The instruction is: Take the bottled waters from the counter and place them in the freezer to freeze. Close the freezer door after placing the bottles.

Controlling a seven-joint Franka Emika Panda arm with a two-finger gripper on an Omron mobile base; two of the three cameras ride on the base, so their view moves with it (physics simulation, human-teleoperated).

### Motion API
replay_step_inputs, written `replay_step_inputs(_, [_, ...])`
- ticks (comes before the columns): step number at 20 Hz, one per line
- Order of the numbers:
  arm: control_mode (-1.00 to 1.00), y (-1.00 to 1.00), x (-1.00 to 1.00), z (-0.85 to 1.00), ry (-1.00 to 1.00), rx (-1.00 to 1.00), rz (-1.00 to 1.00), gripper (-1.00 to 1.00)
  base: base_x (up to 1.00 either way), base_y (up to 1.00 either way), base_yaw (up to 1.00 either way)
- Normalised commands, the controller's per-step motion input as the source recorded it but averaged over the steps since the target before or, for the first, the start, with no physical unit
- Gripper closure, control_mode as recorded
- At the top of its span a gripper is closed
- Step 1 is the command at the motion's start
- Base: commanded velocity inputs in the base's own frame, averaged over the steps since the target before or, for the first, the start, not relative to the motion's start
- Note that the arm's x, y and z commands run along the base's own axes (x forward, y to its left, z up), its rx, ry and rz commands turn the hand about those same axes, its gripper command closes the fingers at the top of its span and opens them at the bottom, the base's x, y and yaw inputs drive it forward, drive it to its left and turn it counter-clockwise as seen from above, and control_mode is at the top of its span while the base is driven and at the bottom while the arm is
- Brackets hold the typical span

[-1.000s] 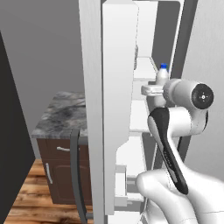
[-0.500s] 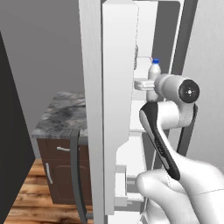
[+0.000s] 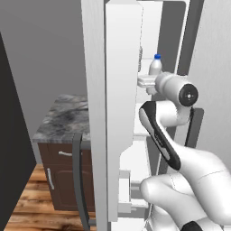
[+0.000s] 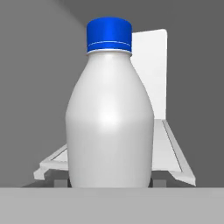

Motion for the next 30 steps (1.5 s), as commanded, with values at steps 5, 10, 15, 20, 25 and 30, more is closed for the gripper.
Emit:
replay_step_inputs(5, [-1.00,0.00,0.32,0.00,-0.10,0.00,0.03,1.00,0.00,0.00,0.00])
replay_step_inputs(10, [-1.00,0.00,0.26,0.00,-0.06,0.00,0.01,1.00,0.00,0.00,0.00])
replay_step_inputs(15, [-1.00,0.00,0.29,0.03,0.00,0.00,0.00,1.00,0.00,0.00,0.00])
replay_step_inputs(20, [-1.00,0.00,0.34,0.11,0.01,-0.03,0.00,1.00,0.00,0.00,0.00])
replay_step_inputs(25, [-1.00,0.00,0.45,0.02,0.00,-0.03,0.00,1.00,0.00,0.00,0.00])
replay_step_inputs(30, [-1.00,0.00,0.53,0.00,0.00,-0.03,0.00,1.00,0.00,0.00,0.00])
